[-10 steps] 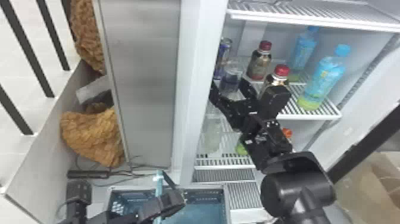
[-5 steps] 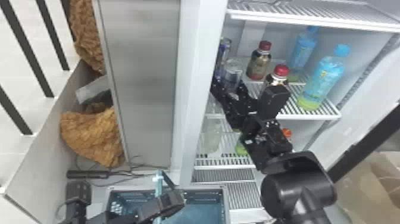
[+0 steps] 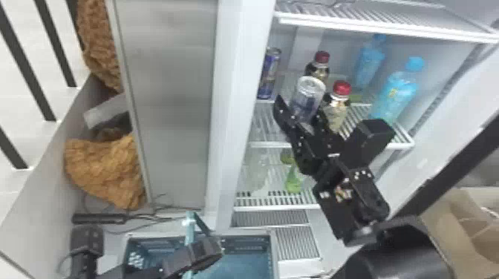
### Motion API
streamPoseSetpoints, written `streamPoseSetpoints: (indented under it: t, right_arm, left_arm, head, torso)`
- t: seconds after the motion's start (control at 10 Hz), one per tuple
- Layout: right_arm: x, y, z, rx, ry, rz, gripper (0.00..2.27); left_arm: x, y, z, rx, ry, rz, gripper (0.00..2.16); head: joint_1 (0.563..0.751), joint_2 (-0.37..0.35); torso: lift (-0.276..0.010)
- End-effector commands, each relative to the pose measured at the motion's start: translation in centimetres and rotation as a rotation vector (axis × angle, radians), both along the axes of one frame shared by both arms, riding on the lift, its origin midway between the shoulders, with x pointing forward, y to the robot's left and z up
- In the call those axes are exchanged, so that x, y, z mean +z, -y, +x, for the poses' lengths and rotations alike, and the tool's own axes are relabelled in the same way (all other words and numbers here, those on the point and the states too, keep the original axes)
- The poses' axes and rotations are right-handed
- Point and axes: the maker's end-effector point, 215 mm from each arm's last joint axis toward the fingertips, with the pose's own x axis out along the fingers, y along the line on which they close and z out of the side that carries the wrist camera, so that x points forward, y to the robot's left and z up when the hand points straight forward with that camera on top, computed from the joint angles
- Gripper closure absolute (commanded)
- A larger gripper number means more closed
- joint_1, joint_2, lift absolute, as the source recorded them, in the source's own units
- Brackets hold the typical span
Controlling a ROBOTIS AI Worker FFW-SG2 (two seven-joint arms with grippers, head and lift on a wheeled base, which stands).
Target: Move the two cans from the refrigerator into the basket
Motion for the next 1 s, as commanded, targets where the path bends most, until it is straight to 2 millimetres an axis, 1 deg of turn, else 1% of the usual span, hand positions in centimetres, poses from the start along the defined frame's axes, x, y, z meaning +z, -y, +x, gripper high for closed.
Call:
streamPoseSetpoints:
  t: [0.0, 0.2, 0.5, 0.6, 0.7, 0.9]
  right_arm:
    - [0.1, 0.1, -2.4, 0.006, -0.025, -0.003, 1.2]
    - [-0.3, -0.3, -5.4, 0.021, -0.063, 0.005, 1.2]
    - [-1.5, -1.6, -9.3, 0.059, -0.15, 0.031, 1.2]
    - [-1.9, -2.1, -10.3, 0.076, -0.182, 0.046, 1.2]
    - [-2.0, -2.9, -11.6, 0.097, -0.212, 0.056, 1.2]
    - [-2.9, -4.4, -14.2, 0.156, -0.283, 0.068, 1.2]
  left_arm:
    - [0.0, 0.0, 0.0, 0.0, 0.0, 0.0, 1.19]
    - [0.0, 0.0, 0.0, 0.0, 0.0, 0.0, 1.19]
    - [0.0, -0.1, 0.0, 0.001, 0.0, 0.002, 1.19]
    - [0.0, 0.0, 0.0, -0.001, 0.0, 0.001, 1.19]
    - [0.0, -0.1, 0.0, 0.001, 0.0, 0.002, 1.19]
    - [0.1, -0.2, 0.0, 0.004, -0.001, -0.005, 1.19]
  head:
    - [0.695, -0.217]
    - [0.695, -0.23]
    - [0.695, -0.233]
    - [0.695, -0.23]
    - [0.695, -0.226]
    - [0.695, -0.215]
  torso:
    - [-0.031]
    - [-0.031]
    - [-0.031]
    - [-0.031]
    - [-0.031]
    - [-0.031]
